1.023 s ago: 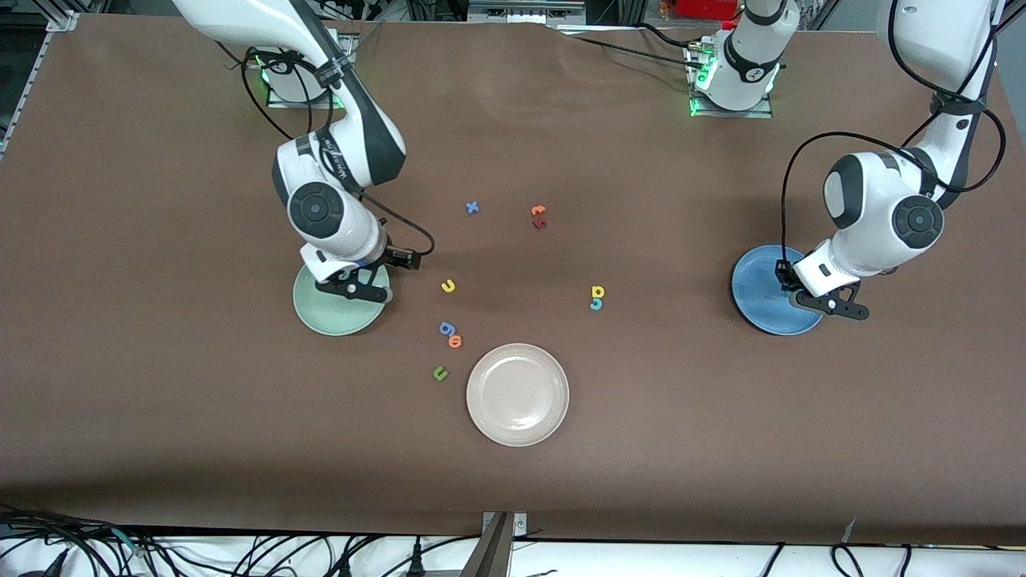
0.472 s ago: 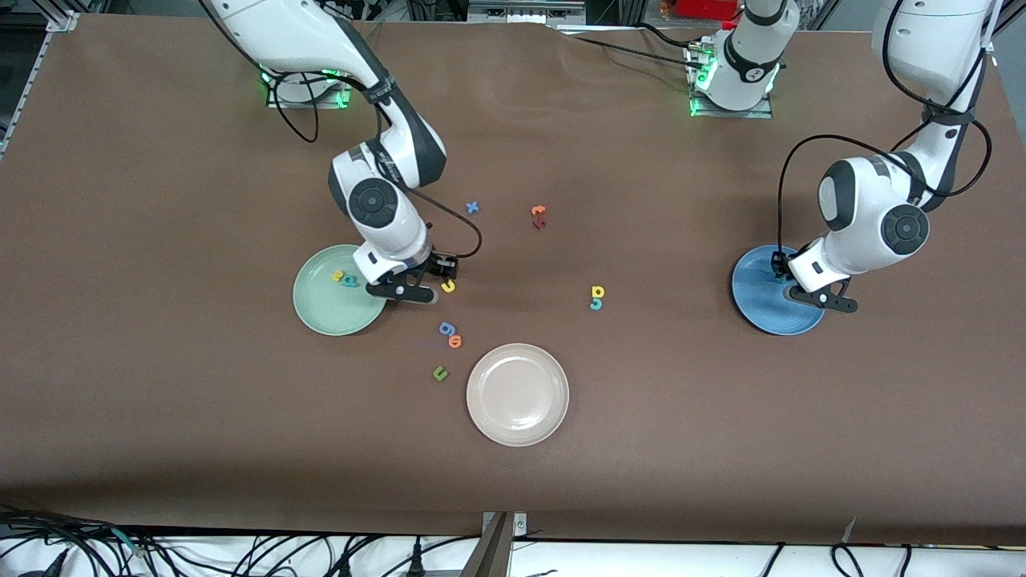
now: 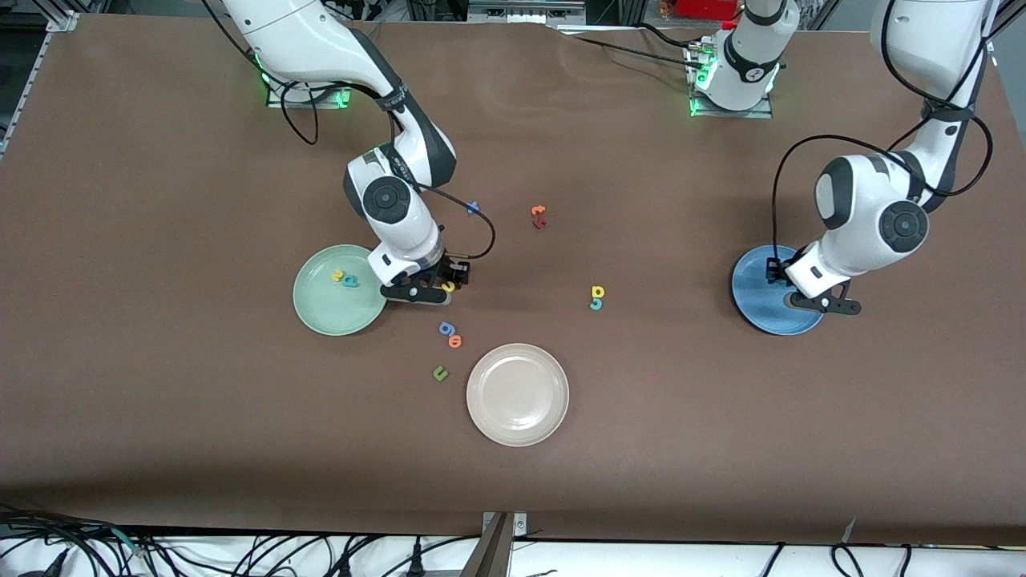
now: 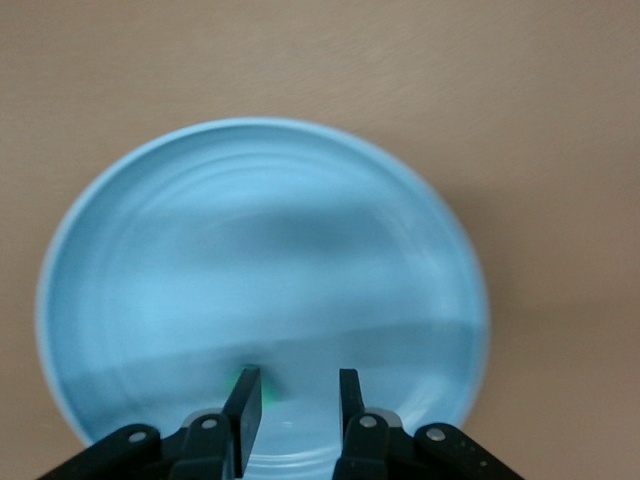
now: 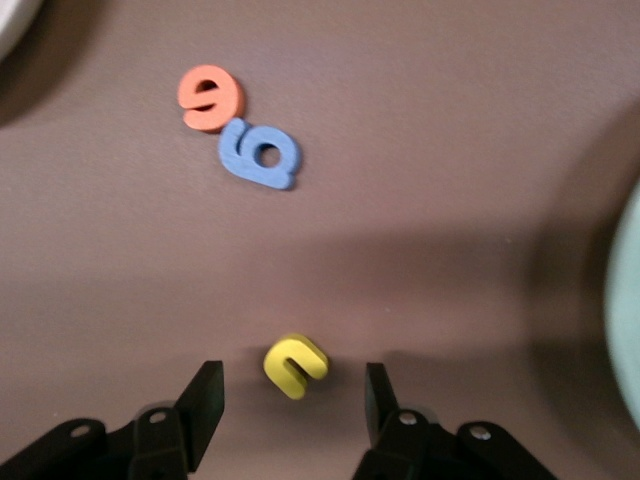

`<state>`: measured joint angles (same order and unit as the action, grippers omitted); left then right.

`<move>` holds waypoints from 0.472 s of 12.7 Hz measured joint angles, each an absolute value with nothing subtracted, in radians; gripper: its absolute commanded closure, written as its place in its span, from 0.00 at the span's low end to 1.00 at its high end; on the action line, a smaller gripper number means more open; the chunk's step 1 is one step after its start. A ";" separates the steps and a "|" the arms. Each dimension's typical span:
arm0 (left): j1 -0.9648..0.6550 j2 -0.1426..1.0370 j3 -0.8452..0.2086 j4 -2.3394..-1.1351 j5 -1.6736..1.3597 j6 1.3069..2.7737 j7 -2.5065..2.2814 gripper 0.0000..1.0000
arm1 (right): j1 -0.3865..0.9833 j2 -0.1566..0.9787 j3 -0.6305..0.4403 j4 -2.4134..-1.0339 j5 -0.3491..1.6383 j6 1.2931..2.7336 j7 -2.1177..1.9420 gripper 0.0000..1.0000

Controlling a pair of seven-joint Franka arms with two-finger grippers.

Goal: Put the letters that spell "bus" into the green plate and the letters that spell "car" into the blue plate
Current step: 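Grasp the yellow u with the right gripper while the left releases 1, then place the u on the green plate while the left gripper grasps yellow a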

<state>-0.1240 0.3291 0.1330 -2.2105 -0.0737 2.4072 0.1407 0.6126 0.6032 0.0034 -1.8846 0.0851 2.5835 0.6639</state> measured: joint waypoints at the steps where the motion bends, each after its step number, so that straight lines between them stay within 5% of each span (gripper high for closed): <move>1: -0.145 0.320 0.106 -2.203 -0.074 2.396 0.053 0.61 | 0.619 0.612 0.003 -1.885 0.076 2.595 0.664 0.41; 6: -0.289 0.310 -0.003 -2.161 -0.074 2.390 -0.318 0.59 | 0.628 0.634 0.002 -1.884 0.053 2.610 0.664 0.46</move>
<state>-0.2891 0.3102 -0.0031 -2.1614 -0.0737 2.3902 -0.3181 0.6284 0.6340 0.0023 -1.8845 0.0532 2.6100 0.6639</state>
